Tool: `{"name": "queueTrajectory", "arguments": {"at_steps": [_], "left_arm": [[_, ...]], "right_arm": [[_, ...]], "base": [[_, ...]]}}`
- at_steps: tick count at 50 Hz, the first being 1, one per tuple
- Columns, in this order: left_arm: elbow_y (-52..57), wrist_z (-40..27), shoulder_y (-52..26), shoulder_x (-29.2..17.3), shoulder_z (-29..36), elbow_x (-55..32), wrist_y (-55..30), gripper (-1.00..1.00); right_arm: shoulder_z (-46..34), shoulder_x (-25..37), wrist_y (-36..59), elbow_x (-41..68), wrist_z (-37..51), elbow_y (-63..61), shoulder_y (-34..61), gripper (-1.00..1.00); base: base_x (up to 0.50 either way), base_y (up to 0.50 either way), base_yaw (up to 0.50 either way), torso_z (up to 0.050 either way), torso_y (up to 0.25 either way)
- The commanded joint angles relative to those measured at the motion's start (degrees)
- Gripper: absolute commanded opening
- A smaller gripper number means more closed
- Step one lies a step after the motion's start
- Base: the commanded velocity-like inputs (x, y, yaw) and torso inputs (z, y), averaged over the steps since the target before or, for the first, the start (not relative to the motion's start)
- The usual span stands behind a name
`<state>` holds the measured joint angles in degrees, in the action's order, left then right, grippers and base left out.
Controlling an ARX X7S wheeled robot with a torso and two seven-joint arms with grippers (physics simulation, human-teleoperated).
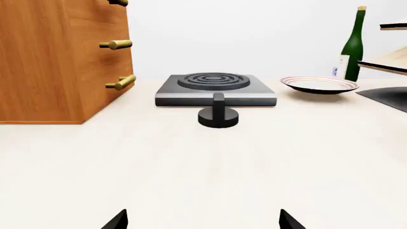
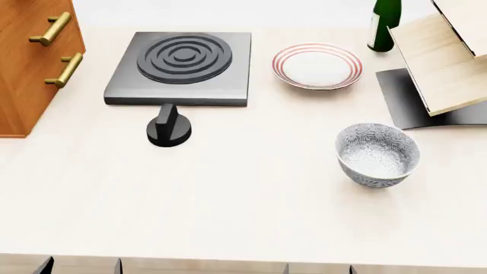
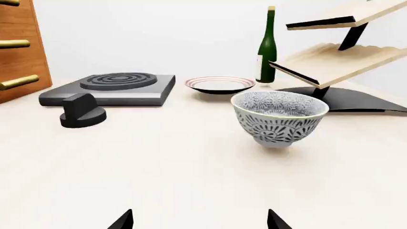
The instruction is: Put the bowl on the stove.
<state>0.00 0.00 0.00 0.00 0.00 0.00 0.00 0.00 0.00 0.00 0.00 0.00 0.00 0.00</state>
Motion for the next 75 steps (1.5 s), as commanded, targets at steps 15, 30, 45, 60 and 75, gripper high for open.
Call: {"name": "queueTrajectory", "arguments": {"at_steps": [15, 30, 45, 60, 75], "left_arm": [[-0.3, -3.7, 0.1, -3.0, 3.4, -2.8, 0.8, 1.0], [1.8, -5.3, 0.1, -5.9, 7.1, -4.6, -0.5, 1.0], [25.9, -6.0, 0.6, -11.3, 4.9, -6.9, -9.4, 1.0], [56.1, -5.5, 7.1, -20.3, -21.2, -35.9, -5.7, 1.0], [59.5, -10.4, 19.9, -28.9, -35.1, -45.0, 10.5, 1.0]], "right_arm": [[-3.4, 3.0, 1.6, 4.1, 3.4, -1.5, 0.0, 1.0], [-7.3, 7.3, 2.4, 7.6, 8.3, -2.6, 0.4, 1.0], [0.2, 16.6, 25.1, 17.9, 7.4, -23.5, 4.7, 1.0], [38.9, 30.5, 32.2, 37.4, 0.1, -39.4, -7.0, 1.0], [66.5, 28.9, 29.8, 47.7, -14.9, -41.4, -25.0, 1.0]], "base": [[0.0, 0.0, 0.0, 0.0, 0.0], [0.0, 0.0, 0.0, 0.0, 0.0], [0.0, 0.0, 0.0, 0.0, 0.0], [0.0, 0.0, 0.0, 0.0, 0.0], [0.0, 0.0, 0.0, 0.0, 0.0]]}}
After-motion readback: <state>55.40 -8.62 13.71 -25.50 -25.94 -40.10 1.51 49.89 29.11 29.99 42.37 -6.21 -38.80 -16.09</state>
